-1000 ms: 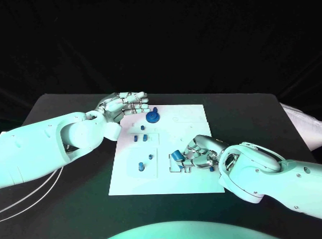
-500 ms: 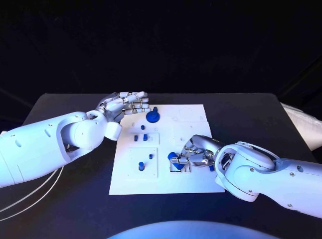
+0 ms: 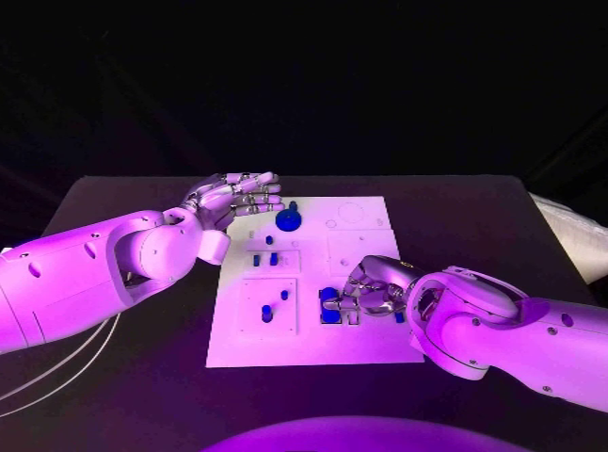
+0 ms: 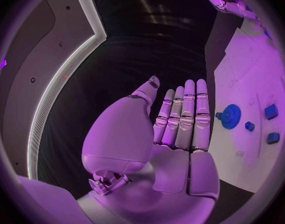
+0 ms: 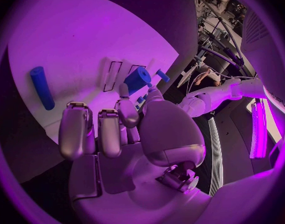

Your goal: Assemble the parts on the task board

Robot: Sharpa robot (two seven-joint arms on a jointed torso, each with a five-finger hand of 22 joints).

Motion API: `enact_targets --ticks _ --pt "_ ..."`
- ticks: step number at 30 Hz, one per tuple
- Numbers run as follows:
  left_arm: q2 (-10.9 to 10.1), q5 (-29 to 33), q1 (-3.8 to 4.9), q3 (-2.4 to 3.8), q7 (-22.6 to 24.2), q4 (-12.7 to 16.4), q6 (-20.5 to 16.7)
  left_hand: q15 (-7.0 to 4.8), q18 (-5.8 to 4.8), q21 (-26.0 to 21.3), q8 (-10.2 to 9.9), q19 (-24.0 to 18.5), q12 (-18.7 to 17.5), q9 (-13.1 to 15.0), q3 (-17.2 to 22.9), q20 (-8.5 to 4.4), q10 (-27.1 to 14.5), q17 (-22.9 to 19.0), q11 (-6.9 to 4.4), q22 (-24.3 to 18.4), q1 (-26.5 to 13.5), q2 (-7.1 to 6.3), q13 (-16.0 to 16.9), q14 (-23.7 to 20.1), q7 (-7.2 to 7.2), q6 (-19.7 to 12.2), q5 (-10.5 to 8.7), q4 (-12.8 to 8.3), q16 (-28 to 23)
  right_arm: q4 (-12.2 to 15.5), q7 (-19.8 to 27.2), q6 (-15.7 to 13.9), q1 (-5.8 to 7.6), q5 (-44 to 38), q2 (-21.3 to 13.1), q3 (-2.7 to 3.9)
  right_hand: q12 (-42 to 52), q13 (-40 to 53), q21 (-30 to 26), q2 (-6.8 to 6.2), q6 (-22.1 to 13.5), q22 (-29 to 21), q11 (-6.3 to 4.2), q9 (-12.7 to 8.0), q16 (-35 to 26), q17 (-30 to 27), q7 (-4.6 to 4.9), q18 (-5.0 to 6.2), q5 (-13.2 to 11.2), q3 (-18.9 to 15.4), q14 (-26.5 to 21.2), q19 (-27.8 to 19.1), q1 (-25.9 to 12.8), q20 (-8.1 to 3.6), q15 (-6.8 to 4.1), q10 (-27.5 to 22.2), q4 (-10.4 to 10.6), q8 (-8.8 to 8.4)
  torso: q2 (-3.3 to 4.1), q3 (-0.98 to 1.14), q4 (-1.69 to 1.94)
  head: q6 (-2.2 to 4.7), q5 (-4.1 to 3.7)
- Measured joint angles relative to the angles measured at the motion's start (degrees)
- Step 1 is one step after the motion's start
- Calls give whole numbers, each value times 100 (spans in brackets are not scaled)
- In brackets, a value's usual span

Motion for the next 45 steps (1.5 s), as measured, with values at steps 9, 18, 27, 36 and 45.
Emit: enact_targets --ticks 9,18,27,36,45 --pt "-2 0 0 0 -2 0 3 0 0 0 0 0 0 0 0 0 0 0 0 0 0 0 0 0 0 0 0 0 0 44 -4 23 -1 -88 -41 1 0 57 0 25 0 0 0 42 0 5 0 0 73 -17 0 0 -22 0 0 0 -17 0 0 1 4 -2 0" --pt "-2 -1 0 0 -3 1 6 0 -1 0 0 0 0 0 0 0 0 0 0 0 0 0 0 0 0 0 0 0 0 49 73 104 -3 -139 -14 5 -1 133 0 114 0 6 1 141 0 19 0 0 -139 121 -21 -21 942 -20 -20 0 -437 34 1 -1 4 -16 7" --pt "0 -1 -1 0 -3 0 9 0 0 0 0 0 0 0 0 0 0 0 0 0 0 0 0 0 0 0 0 0 0 -67 88 159 -41 -157 84 3 -33 157 -21 186 0 6 -20 177 0 33 0 0 -213 177 -21 -21 1160 -20 -19 22 -539 59 -1 -1 13 -30 30" --pt "-3 -1 -1 0 -4 0 11 0 -1 0 0 0 2 0 0 0 0 0 0 -3 17 18 0 0 0 0 0 0 0 34 113 127 -58 -196 -64 1 -34 158 -21 201 0 6 -20 184 0 29 0 0 -141 140 -21 -20 1175 -20 -19 22 -536 57 -2 -1 -2 -35 40" --pt "-12 -2 -1 0 -6 -4 13 0 0 0 0 0 22 0 0 0 -21 0 -21 -18 31 31 0 0 0 0 0 0 0 401 431 -61 116 -73 -810 16 -232 -28 -21 201 -95 -9 -3 185 0 41 30 0 100 64 -21 -20 1175 -20 -19 -45 -490 56 -9 -1 -4 -10 20"
